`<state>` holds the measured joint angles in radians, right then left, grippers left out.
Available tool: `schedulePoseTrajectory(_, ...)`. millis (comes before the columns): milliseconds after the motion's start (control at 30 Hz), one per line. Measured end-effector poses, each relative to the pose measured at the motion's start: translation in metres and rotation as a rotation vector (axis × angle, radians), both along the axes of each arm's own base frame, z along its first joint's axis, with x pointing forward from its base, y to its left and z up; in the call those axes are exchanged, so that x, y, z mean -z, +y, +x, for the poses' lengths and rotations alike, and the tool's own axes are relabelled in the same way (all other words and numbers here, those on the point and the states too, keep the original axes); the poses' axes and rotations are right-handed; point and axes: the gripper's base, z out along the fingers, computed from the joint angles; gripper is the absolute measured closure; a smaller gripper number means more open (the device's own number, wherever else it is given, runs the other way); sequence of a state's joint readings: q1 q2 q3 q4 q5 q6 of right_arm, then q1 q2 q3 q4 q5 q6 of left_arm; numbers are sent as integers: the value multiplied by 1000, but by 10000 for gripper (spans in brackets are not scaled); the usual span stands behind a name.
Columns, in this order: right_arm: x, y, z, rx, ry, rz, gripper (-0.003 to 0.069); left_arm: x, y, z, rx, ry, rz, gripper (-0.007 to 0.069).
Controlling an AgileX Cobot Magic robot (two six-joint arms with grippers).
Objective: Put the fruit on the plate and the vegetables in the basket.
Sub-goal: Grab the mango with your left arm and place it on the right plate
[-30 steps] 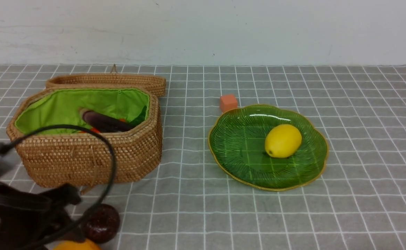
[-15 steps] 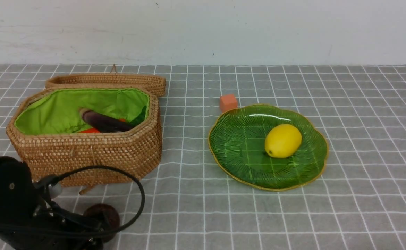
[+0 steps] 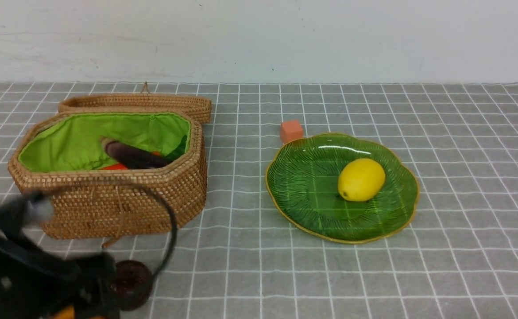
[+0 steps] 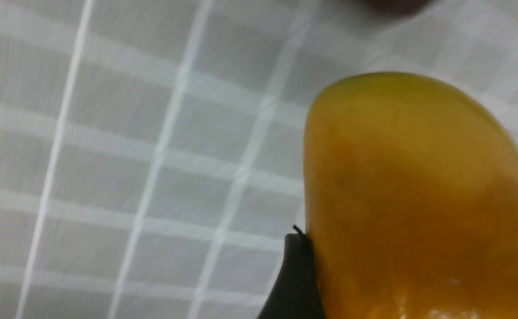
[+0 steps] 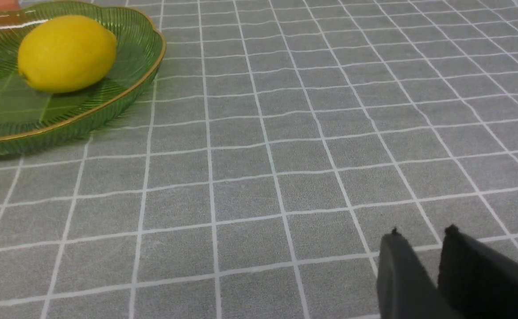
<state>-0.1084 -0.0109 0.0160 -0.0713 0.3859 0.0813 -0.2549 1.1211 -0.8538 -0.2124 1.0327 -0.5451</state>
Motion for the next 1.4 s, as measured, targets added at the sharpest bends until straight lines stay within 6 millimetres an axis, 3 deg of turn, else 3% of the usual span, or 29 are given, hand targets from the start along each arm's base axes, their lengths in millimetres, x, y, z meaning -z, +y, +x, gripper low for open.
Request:
schedulePoseTrajectory(100,0,0,0,0,0,0,503,-36,-2,10,-1,-130,-29,53)
schedulePoseTrajectory(133,0,0,0,0,0,0,501,-63,-5,22,-4,-220,-52,53)
schedulePoseTrajectory(167,0,0,0,0,0,0,501,-63,-5,22,-4,-222,-53,53)
schedulePoseTrajectory(233,0,0,0,0,0,0,496,-85,-11,40,-1,-287,-80,53)
schedulePoseTrajectory(300,0,0,0,0,0,0,493,-99,-23,69,33,-318,-111,53)
schedulePoseTrajectory(367,0,0,0,0,0,0,490,-100,-39,94,94,-332,-121,53)
schedulePoseTrajectory(500,0,0,0,0,0,0,484,-78,-103,151,288,-340,-116,53)
schedulePoseTrajectory(567,0,0,0,0,0,0,482,-68,-124,165,335,-340,-120,53)
schedulePoseTrajectory(600,0,0,0,0,0,0,480,-53,-149,180,379,-339,-124,53)
schedulePoseTrajectory(667,0,0,0,0,0,0,480,-34,-180,196,428,-330,-127,53)
schedulePoseTrajectory(700,0,0,0,0,0,0,480,-31,-181,198,428,-328,-128,53)
schedulePoseTrajectory(733,0,0,0,0,0,0,480,-10,-206,212,460,-313,-129,53)
schedulePoseTrajectory(767,0,0,0,0,0,0,480,-8,-207,214,460,-311,-129,53)
schedulePoseTrajectory(800,0,0,0,0,0,0,478,12,-224,225,481,-296,-123,53)
schedulePoseTrajectory(833,0,0,0,0,0,0,478,12,-224,225,482,-294,-123,53)
schedulePoseTrajectory(867,0,0,0,0,0,0,477,27,-232,233,484,-278,-109,53)
schedulePoseTrajectory(967,0,0,0,0,0,0,473,44,-236,243,443,-252,-67,53)
schedulePoseTrajectory(1200,0,0,0,0,0,0,463,32,-225,238,449,-222,34,-7)
schedulePoseTrajectory(1300,0,0,0,0,0,0,460,11,-218,230,490,-229,53,-39)
schedulePoseTrajectory(1400,0,0,0,0,0,0,454,-49,-191,213,507,-329,48,-44)
